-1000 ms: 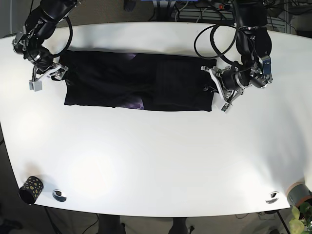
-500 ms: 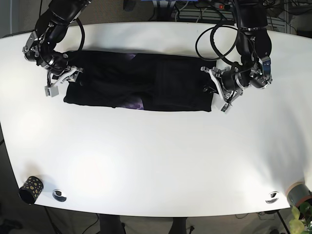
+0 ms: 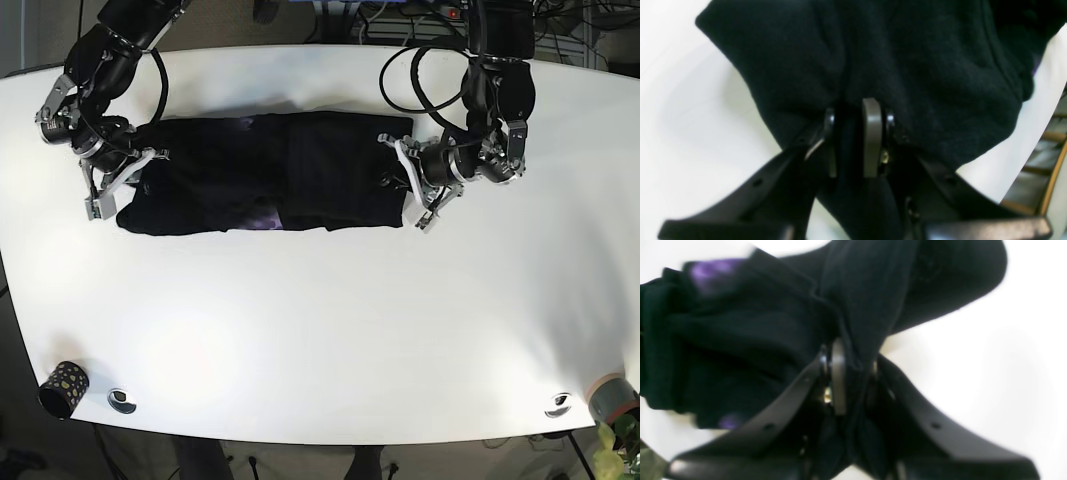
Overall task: Fold the T-shirt properly
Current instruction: 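Fold the strip end over toward the middle with the left gripper, then fold the other strip end over toward the left gripper with the right gripper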
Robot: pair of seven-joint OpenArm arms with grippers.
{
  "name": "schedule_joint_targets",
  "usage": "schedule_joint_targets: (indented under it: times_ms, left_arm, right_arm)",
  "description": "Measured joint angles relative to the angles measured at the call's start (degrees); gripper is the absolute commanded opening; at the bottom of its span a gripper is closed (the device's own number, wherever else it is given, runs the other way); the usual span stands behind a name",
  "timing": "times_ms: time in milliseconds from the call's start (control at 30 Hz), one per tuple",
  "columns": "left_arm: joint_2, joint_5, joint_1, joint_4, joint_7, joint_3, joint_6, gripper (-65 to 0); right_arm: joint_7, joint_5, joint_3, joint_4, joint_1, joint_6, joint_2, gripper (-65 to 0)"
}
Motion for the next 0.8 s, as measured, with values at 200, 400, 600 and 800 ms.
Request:
schedule_joint_targets:
  times_ms: [200,400,600,800]
  left_arm:
    - [3.67,-2.40,-2.95,-7.48,-3.37,0.66,2.32,-55.7]
    - [5.31,-3.15,-3.63,-11.04,-5.20,1.33,2.80,-55.7]
    - [5.35,-2.80,-3.96,-11.21,-5.62,5.75,6.67,-55.7]
    - [5.68,-2.84,-3.96,-11.21,-6.21,6.69,7.52,-55.7]
  right_arm:
    - [-0.81,0.02,-0.11,11.56,-1.86,0.02,0.28,-65.0]
    - [-0.85,4.13,-2.01,20.37,-1.88,0.48,0.63,-65.0]
    - [-1.11,10.93,-2.03,20.20,-1.99,0.46,3.08,-65.0]
    - [-3.39,14.84,-5.09,20.17,-1.99,0.46,2.78,-65.0]
